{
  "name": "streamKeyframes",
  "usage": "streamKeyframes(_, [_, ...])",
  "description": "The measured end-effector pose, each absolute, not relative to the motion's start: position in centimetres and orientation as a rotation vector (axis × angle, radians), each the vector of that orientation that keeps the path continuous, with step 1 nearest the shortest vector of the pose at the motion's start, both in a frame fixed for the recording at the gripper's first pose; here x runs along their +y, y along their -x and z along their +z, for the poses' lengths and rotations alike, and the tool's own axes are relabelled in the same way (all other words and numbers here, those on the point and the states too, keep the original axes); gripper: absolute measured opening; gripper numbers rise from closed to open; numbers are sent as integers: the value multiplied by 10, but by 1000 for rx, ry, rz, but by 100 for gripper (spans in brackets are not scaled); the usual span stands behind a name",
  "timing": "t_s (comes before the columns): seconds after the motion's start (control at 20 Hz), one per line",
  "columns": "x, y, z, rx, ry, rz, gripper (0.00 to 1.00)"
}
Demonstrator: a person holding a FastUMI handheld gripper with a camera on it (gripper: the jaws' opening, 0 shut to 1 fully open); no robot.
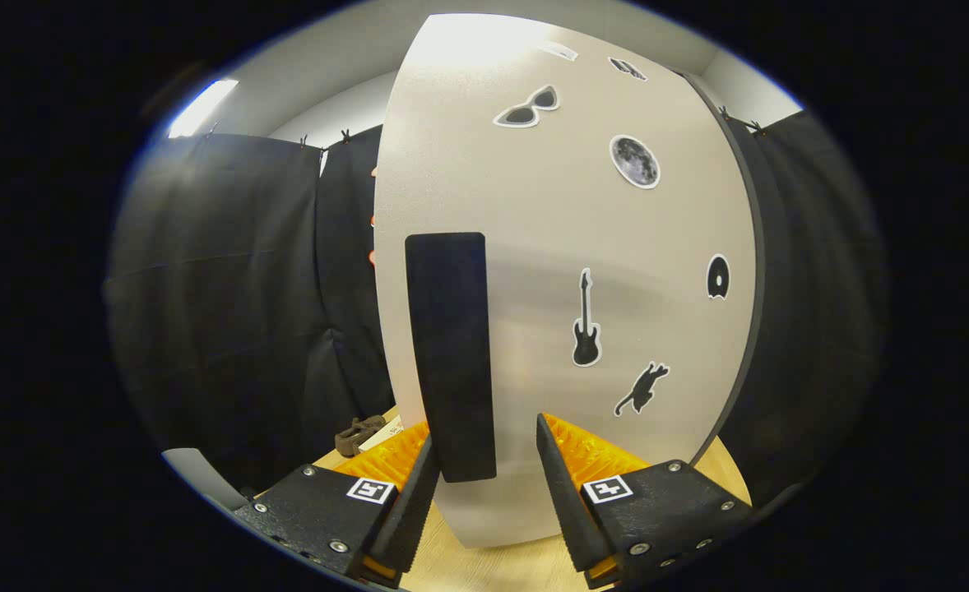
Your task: Open the shoe cabinet door, grab the shoes and put them into the shoe cabinet, then close the shoe cabinet door.
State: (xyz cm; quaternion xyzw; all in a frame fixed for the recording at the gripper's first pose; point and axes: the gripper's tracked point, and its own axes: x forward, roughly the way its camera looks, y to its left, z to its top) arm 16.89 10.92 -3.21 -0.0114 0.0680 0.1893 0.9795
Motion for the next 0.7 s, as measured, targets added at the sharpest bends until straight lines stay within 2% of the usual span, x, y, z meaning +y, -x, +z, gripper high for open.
streamKeyframes(0.3, [130, -204, -35, 115, 38, 383, 71])
streamKeyframes(0.7, [141, -242, -38, 49, 69, 276, 76])
